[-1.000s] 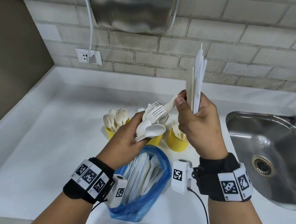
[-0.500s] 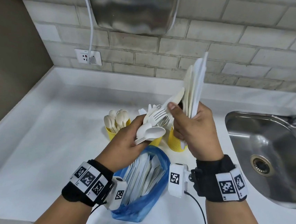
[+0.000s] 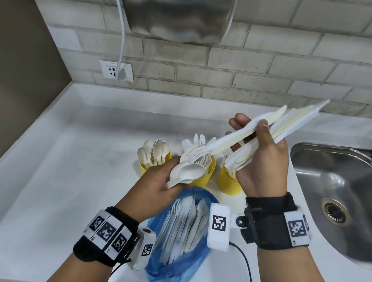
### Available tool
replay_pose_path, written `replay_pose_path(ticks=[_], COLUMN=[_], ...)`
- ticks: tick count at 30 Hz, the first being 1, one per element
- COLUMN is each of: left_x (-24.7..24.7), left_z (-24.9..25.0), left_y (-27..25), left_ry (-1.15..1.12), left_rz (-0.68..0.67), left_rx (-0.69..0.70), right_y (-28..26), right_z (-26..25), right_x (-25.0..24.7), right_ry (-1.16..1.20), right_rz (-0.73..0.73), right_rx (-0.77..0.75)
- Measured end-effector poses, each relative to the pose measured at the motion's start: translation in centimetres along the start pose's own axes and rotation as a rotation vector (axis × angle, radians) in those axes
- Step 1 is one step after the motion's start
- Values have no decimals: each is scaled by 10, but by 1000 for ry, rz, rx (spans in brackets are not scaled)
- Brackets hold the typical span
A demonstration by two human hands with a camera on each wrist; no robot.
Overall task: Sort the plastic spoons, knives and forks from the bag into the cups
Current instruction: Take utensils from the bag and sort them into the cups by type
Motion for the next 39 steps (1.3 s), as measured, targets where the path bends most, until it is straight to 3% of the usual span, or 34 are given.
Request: replay_pose_path(ticks=[5,9,12,17,21,26,33,39], left_x=[-8,-14,-17,-20,-15,-12,-7,-10], left_z=[-12,-20,-27,-37,-41,-42,-51,-55], left_y=[2,6,7,16,16,18,18,18], left_ry=[-72,-176,-275,-555,-833,-1088,-1187,-1210], left_rz=[12,49,28,24,-26,-15,14,31], left_rx=[-106,-212,-266,-320,-486,-510,-483,-497], right_y=[10,14,12,9,-2,-20,-32,-36], right_z=[14,29,45,74,89,95,117,122], right_x=[-11,-10,-4,12,28,45,36,38], right_ry=[265,293,250,57,-105,-270,-500,-522], right_rz=[166,293,291,216,77,-106,-204,-280], right_rx=[98,55,44,-67,-161,-238,-91,-37])
Point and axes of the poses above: each hand's wrist, its own y-axis towards the middle knuckle, its own x-axis out of the palm, z = x × y, the point moved 2 cm from there along y, towards the middle knuckle, and after that the axes turned 10 degrees about y, right-handed, at the moved point
